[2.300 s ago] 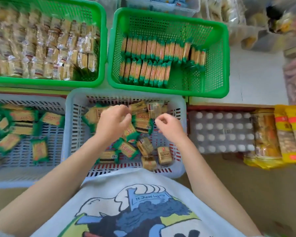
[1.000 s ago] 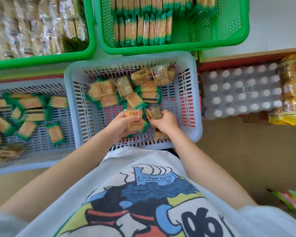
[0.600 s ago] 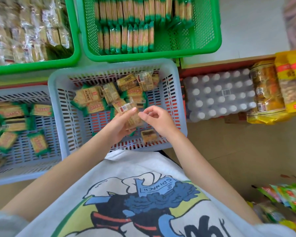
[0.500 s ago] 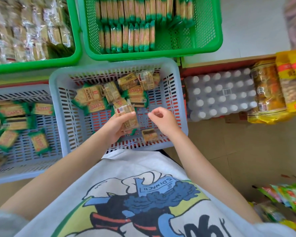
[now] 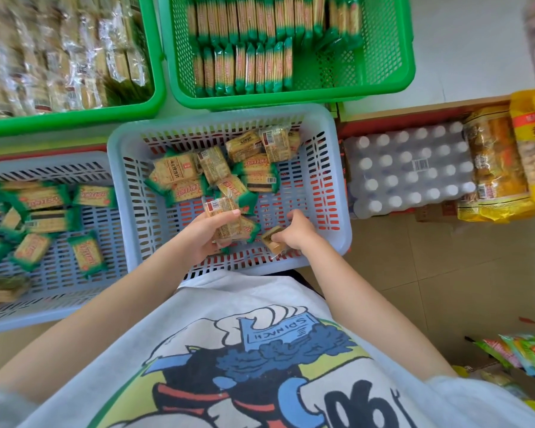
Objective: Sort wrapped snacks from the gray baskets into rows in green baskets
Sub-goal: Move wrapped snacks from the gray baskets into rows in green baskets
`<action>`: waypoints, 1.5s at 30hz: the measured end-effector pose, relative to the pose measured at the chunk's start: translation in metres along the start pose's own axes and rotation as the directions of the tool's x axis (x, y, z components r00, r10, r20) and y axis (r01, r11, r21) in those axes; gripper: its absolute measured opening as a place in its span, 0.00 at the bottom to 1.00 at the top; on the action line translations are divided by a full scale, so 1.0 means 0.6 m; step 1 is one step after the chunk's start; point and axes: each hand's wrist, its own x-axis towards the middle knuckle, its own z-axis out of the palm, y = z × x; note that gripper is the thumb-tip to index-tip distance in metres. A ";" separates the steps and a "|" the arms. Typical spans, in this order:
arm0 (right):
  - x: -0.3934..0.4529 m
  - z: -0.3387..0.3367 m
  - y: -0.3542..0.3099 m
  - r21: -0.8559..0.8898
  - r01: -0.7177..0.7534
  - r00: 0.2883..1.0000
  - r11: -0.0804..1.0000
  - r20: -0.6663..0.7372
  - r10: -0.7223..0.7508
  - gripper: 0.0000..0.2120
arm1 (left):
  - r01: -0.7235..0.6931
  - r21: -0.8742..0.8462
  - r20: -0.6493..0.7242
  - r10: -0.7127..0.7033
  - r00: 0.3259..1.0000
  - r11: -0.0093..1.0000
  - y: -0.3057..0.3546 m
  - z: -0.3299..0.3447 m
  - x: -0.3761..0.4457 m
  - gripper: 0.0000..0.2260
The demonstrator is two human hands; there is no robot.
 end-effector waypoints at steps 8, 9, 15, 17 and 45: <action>-0.045 -0.068 -0.020 0.735 -0.016 1.000 0.678 0.021 0.001 0.22 | -0.061 -0.023 0.058 0.063 0.996 0.998 0.040 0.008 -0.018 0.34; -0.057 -0.082 -0.033 0.798 0.006 0.997 0.603 0.040 -0.064 0.19 | -0.087 -0.041 0.063 0.089 0.994 0.995 0.049 0.014 -0.024 0.34; -0.104 -0.146 -0.124 0.878 0.199 0.927 0.434 -0.025 -0.374 0.08 | -0.188 -0.172 0.107 0.208 0.972 0.967 0.115 0.046 -0.075 0.23; -0.107 -0.157 -0.147 0.841 0.272 0.909 0.467 -0.066 -0.411 0.08 | -0.213 -0.300 0.090 0.250 0.964 0.930 0.134 0.052 -0.090 0.17; -0.148 -0.174 -0.170 0.465 0.580 0.783 0.669 -0.089 -0.616 0.28 | -0.420 -0.371 -0.013 0.448 0.894 0.828 0.185 0.135 -0.107 0.29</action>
